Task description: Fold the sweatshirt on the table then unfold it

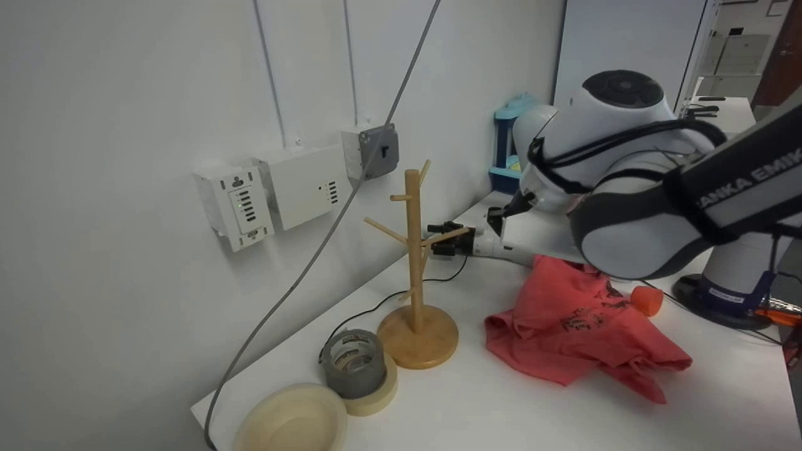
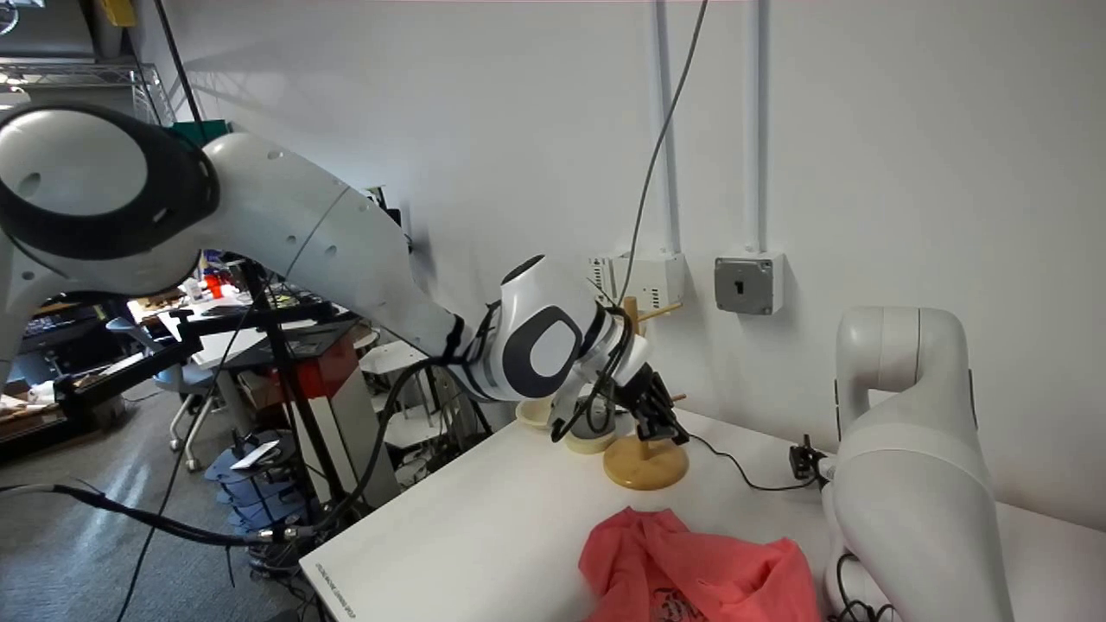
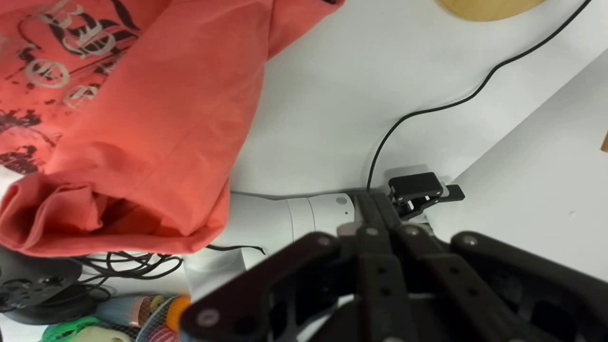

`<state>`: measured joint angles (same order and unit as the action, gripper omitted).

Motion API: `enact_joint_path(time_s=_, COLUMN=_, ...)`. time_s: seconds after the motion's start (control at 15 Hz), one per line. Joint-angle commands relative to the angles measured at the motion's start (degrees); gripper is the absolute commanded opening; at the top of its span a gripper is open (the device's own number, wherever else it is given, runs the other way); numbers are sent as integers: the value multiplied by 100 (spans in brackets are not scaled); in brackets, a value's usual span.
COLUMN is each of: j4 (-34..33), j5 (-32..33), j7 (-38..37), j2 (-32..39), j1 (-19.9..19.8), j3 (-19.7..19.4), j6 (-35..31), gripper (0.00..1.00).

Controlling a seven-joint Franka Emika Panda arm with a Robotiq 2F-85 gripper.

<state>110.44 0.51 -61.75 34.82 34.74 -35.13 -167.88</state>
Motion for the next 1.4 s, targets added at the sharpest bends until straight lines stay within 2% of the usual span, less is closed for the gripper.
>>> enact_joint_path(time_s=0.0, j4=752, j5=306, j7=967, j2=-1294, j1=-716, j3=750, j6=411, gripper=0)
enact_joint_path(time_s=0.2, j4=1107, j5=394, j7=1523, j2=-1943, j1=-1358, j3=1334, j6=736, gripper=0)
enact_joint_path(time_s=0.4, j4=1445, j5=188, j7=2258, j2=-2506, j1=-2059, j3=1947, j6=1083, gripper=0)
enact_joint_path(time_s=0.67, j4=1723, j5=-150, j7=2999, j2=-2901, j1=-2772, j3=2463, j6=1453, gripper=0)
enact_joint_path(time_s=0.93, j4=1811, j5=-584, j7=3356, j2=-2888, j1=-3152, j3=2711, j6=1659, gripper=0)
enact_joint_path(time_s=1.13, j4=1839, j5=-448, j7=2963, j2=-2593, j1=-3216, j3=2710, j6=1446, gripper=0)
enact_joint_path(time_s=1.33, j4=1805, j5=-157, j7=2293, j2=-2103, j1=-3119, j3=2593, j6=962, gripper=0)
